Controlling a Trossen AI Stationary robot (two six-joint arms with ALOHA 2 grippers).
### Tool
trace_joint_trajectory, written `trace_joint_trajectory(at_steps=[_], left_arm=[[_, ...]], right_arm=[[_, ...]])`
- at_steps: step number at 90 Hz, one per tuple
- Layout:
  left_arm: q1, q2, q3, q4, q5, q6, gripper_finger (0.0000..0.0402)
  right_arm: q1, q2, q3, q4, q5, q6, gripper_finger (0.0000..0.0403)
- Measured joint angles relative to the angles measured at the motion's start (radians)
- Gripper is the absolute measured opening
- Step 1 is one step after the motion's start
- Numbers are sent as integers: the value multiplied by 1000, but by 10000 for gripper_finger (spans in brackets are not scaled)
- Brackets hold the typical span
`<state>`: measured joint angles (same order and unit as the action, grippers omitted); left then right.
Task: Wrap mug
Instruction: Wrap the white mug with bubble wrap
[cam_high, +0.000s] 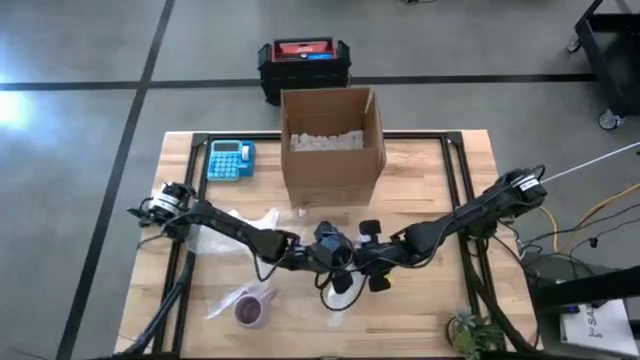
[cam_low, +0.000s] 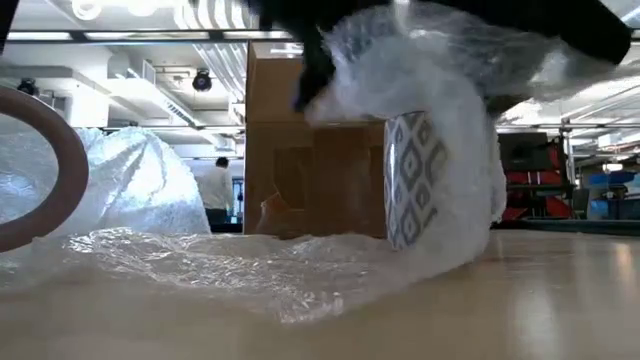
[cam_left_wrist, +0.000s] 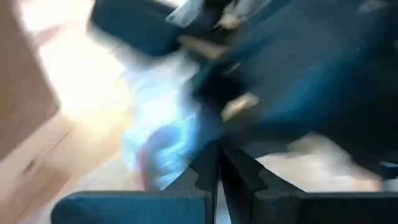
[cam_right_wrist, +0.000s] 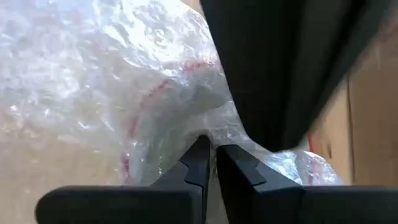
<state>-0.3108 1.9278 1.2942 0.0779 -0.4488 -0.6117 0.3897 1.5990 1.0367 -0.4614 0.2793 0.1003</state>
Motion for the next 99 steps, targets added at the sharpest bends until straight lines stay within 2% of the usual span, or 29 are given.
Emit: trace_joint_trajectory(at_steps=[9, 28, 54, 66, 86, 99], left_arm=[[7, 23, 1, 3, 39, -28, 0], [8, 41, 5, 10, 38, -44, 0], [7, 42, 4, 2, 38, -44, 0], [7, 42, 3, 2, 38, -44, 0], [7, 43, 2, 6, 39, -46, 0], [7, 43, 2, 8, 39, -52, 0]], right_arm=[[0, 0, 2, 0, -4, -13, 14], [0, -2, 7, -11, 1, 3, 14], [3, -23, 153, -233, 5, 64, 14], [6, -72, 193, -308, -19, 63, 14], [4, -202, 185, -371, -14, 86, 15], [2, -286, 148, -419, 16, 109, 49]])
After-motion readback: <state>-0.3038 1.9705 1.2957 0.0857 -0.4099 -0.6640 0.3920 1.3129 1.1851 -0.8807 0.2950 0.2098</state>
